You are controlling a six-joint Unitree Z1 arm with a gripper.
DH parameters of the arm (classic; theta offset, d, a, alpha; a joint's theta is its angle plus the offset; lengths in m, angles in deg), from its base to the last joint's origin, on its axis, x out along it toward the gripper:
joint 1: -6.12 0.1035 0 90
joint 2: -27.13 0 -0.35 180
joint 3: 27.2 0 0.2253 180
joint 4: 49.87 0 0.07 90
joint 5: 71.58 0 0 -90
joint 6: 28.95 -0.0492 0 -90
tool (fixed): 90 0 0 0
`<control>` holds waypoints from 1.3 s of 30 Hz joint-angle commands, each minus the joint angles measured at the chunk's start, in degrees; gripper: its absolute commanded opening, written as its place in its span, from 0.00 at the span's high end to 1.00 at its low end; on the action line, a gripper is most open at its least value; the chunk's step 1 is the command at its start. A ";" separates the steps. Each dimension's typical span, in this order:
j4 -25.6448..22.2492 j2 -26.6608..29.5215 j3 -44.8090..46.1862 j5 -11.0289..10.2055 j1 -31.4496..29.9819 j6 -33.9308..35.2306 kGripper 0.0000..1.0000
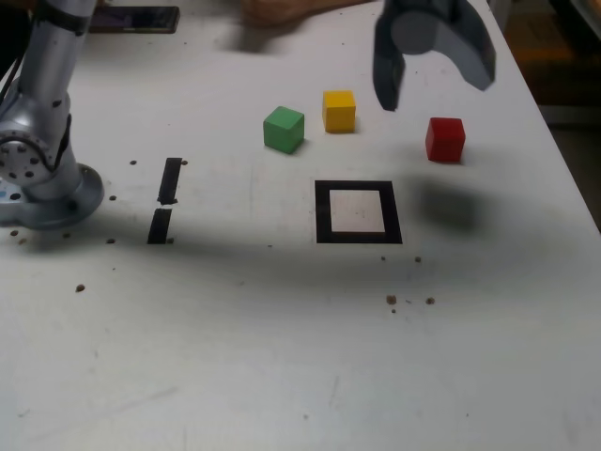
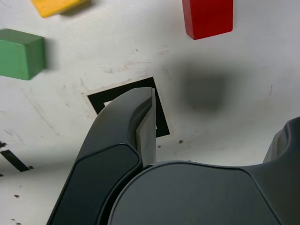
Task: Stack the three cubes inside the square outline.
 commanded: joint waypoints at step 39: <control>-2.35 -18.23 -12.54 -0.56 6.11 4.93 0.18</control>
